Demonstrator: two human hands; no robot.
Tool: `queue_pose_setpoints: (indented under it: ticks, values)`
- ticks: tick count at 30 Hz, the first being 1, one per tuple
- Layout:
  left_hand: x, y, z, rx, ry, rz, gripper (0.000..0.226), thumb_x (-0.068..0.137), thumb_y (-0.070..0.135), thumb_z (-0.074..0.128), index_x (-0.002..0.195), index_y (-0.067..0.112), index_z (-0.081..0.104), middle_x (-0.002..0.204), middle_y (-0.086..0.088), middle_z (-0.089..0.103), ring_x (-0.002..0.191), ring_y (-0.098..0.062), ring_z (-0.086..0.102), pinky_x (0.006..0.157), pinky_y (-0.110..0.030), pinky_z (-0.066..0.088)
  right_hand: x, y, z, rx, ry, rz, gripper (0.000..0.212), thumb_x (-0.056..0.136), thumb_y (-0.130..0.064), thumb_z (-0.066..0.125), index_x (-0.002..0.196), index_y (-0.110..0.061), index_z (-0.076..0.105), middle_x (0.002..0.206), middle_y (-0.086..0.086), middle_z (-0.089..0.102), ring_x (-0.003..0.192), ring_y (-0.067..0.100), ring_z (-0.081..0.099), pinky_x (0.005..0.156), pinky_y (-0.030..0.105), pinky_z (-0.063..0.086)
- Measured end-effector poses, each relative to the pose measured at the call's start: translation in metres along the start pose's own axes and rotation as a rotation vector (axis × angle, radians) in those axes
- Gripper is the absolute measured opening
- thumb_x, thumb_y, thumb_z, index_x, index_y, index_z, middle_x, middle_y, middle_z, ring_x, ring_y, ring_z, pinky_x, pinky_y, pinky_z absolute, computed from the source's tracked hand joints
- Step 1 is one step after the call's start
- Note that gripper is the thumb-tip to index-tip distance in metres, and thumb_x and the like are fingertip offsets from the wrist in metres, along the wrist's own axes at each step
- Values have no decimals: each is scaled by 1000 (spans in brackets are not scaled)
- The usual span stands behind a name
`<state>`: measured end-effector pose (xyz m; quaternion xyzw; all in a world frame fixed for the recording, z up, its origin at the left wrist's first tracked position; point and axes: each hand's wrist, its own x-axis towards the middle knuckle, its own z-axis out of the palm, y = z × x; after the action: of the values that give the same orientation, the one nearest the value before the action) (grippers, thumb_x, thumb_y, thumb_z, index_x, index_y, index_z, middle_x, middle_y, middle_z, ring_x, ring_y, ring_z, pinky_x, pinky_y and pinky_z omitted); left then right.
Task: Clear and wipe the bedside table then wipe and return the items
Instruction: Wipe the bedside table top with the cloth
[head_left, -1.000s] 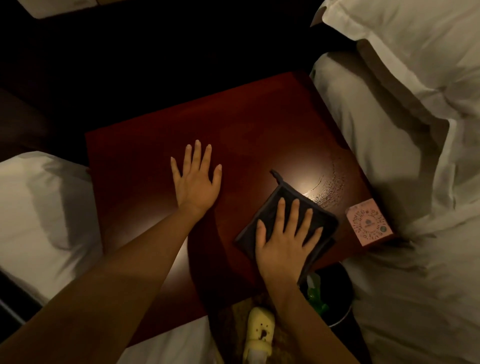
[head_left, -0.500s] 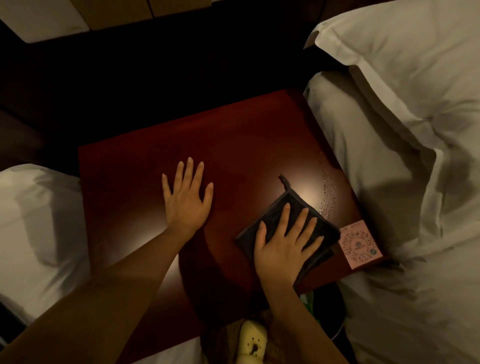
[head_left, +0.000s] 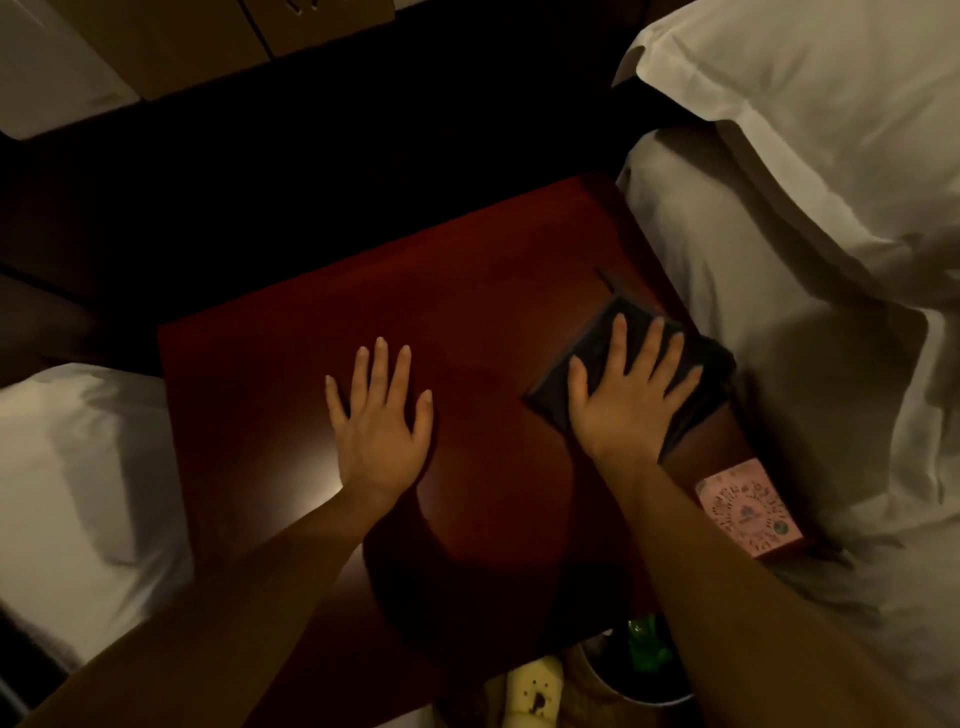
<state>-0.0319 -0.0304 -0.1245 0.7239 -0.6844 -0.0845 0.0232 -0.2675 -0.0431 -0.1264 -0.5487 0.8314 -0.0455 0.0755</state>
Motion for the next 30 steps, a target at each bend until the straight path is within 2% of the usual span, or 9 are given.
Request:
queue_pose_setpoints:
  ticks: [5,8,13,17,19,24,26,30]
  values:
    - [0,2,-1,-1,7,3,60,93,51,16,148,28,12,160,-2,9,145,-13,-6,117,-51,-6,45,-23,-3,16,-69,-166,69,90,-58,25,148,-24,12,158,14,8,145,37,2,113,61,-1]
    - [1,1,0,-16,15,5,60,93,50,18,148,27,15,160,-2,11,146,-14,-3,116,-51,-6,54,-41,-4,28,-65,-199,68,91,-58,26,148,-25,10,159,12,5,145,36,-1,114,60,-4]
    - [1,0,3,-8,29,8,59,94,50,19,148,27,15,160,-2,12,147,-15,0,116,-52,-5,45,-74,-3,49,-105,-267,68,91,-57,25,149,-26,6,160,9,2,146,35,-5,114,60,-7]
    - [1,0,4,2,68,8,59,93,48,21,147,24,19,158,-3,17,145,-12,1,116,-54,0,21,-112,5,48,-142,-419,67,91,-57,22,148,-28,3,160,7,-1,145,33,-9,113,58,-11]
    - [0,0,6,14,84,4,59,92,47,23,147,25,20,158,-3,19,144,-11,1,117,-54,3,17,-118,11,44,-142,-489,67,91,-59,20,148,-29,1,160,5,-1,146,32,-9,113,57,-11]
    - [2,-3,9,6,88,-1,59,93,50,22,147,28,18,158,1,17,144,-8,-1,117,-51,-1,37,-108,14,21,-108,-617,65,90,-62,21,147,-34,5,160,1,3,147,28,-4,116,55,-8]
    - [2,-2,8,-5,93,5,59,92,51,21,147,29,19,158,1,17,144,-8,-1,117,-50,-2,45,-102,13,47,-86,-593,64,90,-61,23,147,-34,8,160,0,5,147,26,-2,117,53,-6]
    - [2,-2,6,-19,74,11,59,92,53,17,147,31,15,159,2,12,144,-8,-5,117,-49,-5,45,-77,11,88,-60,-392,65,90,-62,21,147,-34,10,160,0,5,147,26,-4,117,53,-6]
